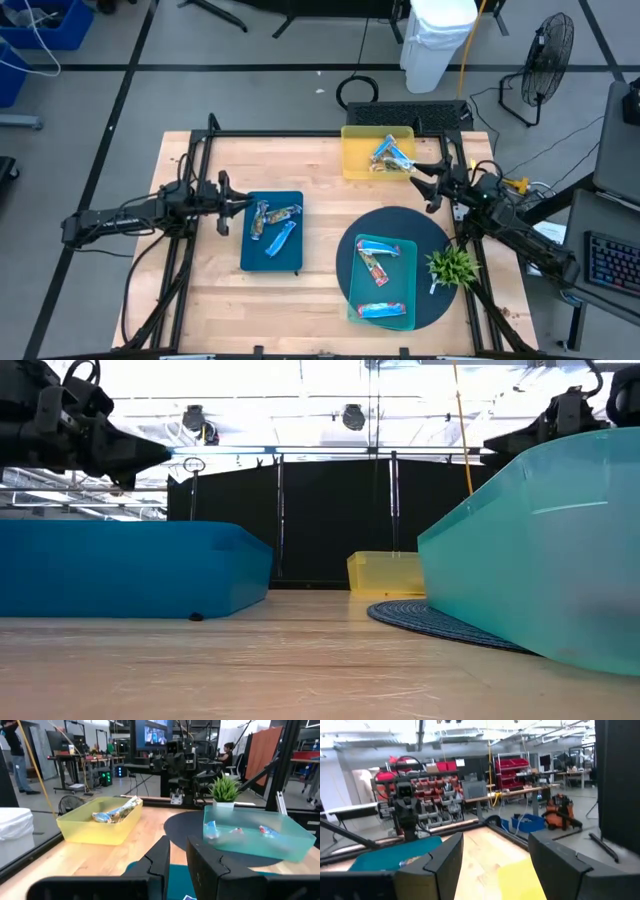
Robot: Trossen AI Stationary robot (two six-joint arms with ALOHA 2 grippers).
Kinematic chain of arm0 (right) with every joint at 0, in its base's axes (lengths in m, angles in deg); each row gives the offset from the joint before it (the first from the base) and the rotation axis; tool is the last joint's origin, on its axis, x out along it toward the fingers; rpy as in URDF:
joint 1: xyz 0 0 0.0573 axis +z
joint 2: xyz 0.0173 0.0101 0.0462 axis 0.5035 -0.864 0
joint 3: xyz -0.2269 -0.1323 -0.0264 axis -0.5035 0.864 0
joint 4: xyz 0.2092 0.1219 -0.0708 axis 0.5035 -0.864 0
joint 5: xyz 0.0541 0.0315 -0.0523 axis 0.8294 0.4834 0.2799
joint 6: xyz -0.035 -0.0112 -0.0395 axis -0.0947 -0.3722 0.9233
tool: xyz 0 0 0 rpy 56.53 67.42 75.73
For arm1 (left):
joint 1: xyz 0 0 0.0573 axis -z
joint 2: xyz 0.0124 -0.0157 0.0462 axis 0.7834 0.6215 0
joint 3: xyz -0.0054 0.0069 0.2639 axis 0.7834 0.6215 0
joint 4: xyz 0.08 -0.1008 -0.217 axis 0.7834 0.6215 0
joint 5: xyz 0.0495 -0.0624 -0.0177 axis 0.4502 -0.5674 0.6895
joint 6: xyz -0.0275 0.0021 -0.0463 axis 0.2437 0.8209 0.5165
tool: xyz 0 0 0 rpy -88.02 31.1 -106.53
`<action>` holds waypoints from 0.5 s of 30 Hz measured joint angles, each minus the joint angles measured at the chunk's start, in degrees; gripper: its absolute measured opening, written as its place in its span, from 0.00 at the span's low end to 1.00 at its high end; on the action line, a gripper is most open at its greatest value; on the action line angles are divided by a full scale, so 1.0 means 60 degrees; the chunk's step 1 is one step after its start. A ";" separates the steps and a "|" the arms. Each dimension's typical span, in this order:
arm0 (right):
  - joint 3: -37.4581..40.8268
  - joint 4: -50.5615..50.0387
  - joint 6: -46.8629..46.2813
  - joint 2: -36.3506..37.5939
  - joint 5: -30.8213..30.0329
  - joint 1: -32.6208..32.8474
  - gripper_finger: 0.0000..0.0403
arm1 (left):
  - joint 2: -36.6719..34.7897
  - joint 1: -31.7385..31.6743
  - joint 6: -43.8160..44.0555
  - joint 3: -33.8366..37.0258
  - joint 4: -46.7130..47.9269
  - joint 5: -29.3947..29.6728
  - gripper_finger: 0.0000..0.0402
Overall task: Pick and place Granola Bars by type
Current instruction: Return to Home Position
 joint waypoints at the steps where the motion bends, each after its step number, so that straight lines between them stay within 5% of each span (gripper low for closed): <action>1: 0.0044 -0.0069 0.0080 0.0033 -0.0004 0.0000 0.53 | -0.0018 0.0000 -0.0013 0.0000 0.0014 -0.0003 0.17; 7: 0.0334 0.0036 0.0479 0.0062 0.0048 0.0000 0.53 | -0.0114 0.0000 -0.0029 0.0007 0.0441 0.0266 0.17; 15: 0.0415 -0.0710 0.1267 0.0051 -0.1611 0.0000 0.53 | -0.0084 0.0000 -0.0069 0.0007 0.0432 0.0255 0.17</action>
